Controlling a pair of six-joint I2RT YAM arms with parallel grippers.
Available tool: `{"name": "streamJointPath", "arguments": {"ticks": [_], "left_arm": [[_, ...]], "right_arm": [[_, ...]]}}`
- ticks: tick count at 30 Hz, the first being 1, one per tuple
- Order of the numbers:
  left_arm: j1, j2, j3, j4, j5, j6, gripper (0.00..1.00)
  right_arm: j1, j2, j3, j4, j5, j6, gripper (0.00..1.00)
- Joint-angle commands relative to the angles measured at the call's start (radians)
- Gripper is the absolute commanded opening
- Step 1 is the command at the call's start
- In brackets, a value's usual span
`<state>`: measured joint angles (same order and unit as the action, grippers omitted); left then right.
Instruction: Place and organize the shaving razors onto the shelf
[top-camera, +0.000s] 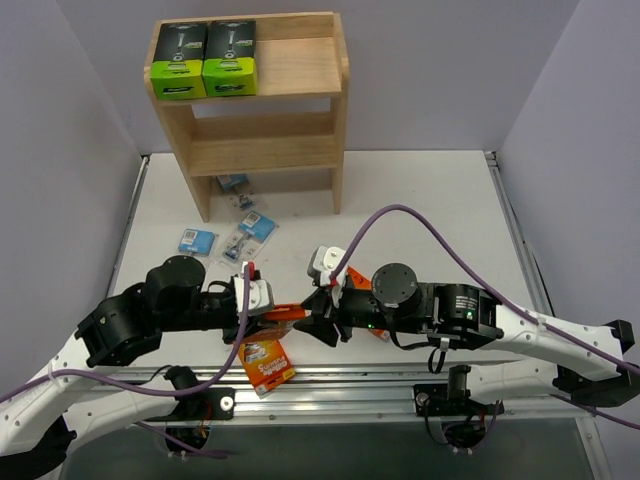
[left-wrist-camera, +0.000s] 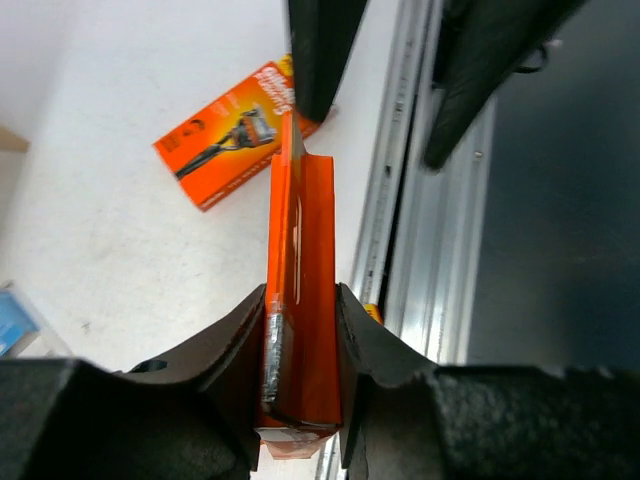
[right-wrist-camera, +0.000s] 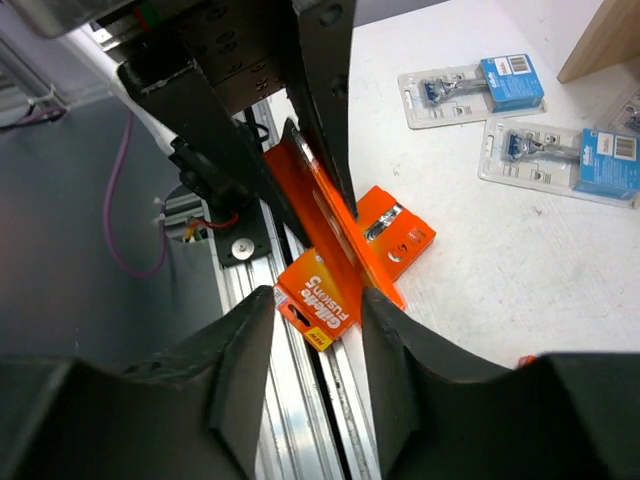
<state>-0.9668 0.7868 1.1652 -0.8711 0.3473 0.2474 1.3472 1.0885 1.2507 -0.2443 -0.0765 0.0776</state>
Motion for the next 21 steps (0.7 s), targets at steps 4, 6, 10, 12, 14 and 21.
{"name": "streamJointPath", "arguments": {"ticks": [4, 6, 10, 12, 14, 21], "left_arm": [[0.005, -0.116, -0.082, 0.136, -0.246, -0.007, 0.02], [0.005, -0.132, -0.108, 0.152, -0.306, -0.007, 0.02], [0.005, -0.173, -0.154, 0.220, -0.520, 0.016, 0.02], [0.004, -0.184, -0.173, 0.242, -0.576, 0.044, 0.02], [-0.004, -0.198, -0.177, 0.268, -0.625, 0.068, 0.02], [-0.032, -0.147, -0.156, 0.313, -0.781, 0.272, 0.02]], "right_arm": [[-0.014, -0.081, -0.074, 0.125, 0.113, 0.072, 0.59], [-0.019, -0.088, -0.106, 0.164, 0.195, 0.102, 0.69], [-0.098, -0.076, -0.148, 0.200, 0.270, 0.249, 0.81], [-0.190, -0.053, -0.171, 0.224, 0.233, 0.350, 0.82], [-0.262, -0.030, -0.184, 0.276, 0.180, 0.436, 0.82], [-0.411, 0.016, -0.217, 0.425, 0.011, 0.658, 0.82]]}}
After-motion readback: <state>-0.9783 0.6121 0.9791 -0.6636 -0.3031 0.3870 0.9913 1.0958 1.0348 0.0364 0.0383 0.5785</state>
